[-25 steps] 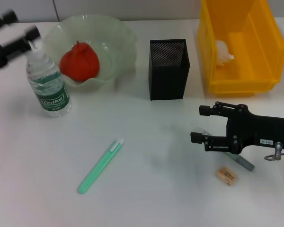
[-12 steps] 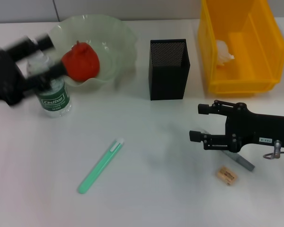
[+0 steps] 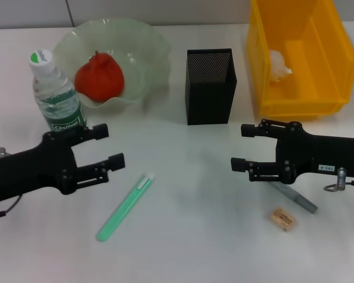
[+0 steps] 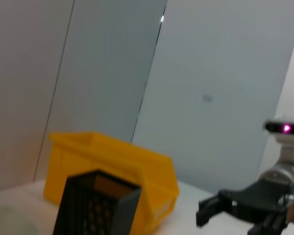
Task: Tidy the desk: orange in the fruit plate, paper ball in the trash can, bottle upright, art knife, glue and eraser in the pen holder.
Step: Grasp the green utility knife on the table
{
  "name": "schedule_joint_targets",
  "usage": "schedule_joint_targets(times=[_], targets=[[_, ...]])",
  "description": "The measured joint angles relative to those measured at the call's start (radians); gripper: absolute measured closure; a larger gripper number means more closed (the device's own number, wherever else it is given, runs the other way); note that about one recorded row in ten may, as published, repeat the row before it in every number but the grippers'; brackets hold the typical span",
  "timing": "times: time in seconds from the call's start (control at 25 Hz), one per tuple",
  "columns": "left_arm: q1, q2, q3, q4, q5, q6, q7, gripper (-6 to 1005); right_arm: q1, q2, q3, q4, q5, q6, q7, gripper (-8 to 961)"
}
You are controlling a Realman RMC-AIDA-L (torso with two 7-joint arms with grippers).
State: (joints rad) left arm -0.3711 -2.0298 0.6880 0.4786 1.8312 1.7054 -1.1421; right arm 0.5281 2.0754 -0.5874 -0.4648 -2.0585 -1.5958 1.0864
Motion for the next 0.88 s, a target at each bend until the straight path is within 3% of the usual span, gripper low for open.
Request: schedule_joint_targets(times=[0.16,0.2,0.24,0.32,0.48,0.6,0.76,0.88], targets=[[-0.007,-0.017,0.002,0.057,0.042,-0.019,-0.077,220,0.001,0.0,0.0,0.0,0.0,0.003,0.007,141],[-0.011,-0.031,0.004,0.136,0.081,-0.024,-0.154,221,0.001,0.0,0.0,0.0,-0.001,0.006,0.01,141],[-0.011,-0.031,0.004,0.136,0.081,-0.024,-0.154,221,0.001,0.0,0.0,0.0,-0.001,0.006,0.01,141],[-0.023,-0.037,0.045,0.246,0.118,-0.018,-0.299,223,0.001,0.0,0.0,0.0,-0.002,0.007,0.019,141],[-0.036,-0.036,0.105,0.346,0.132,-0.022,-0.443,225,0.001,0.0,-0.001,0.0,-0.003,0.007,0.024,141],[-0.069,-0.034,0.153,0.474,0.223,-0.024,-0.632,225,0.001,0.001,-0.003,0.003,-0.006,0.009,0.026,141],[-0.107,-0.034,0.199,0.548,0.31,-0.017,-0.766,226,0.0,0.0,-0.021,0.004,-0.007,0.009,0.026,141],[-0.161,-0.033,0.285,0.62,0.421,-0.007,-0.914,226,-0.002,-0.006,-0.05,0.004,-0.008,0.01,0.026,141]])
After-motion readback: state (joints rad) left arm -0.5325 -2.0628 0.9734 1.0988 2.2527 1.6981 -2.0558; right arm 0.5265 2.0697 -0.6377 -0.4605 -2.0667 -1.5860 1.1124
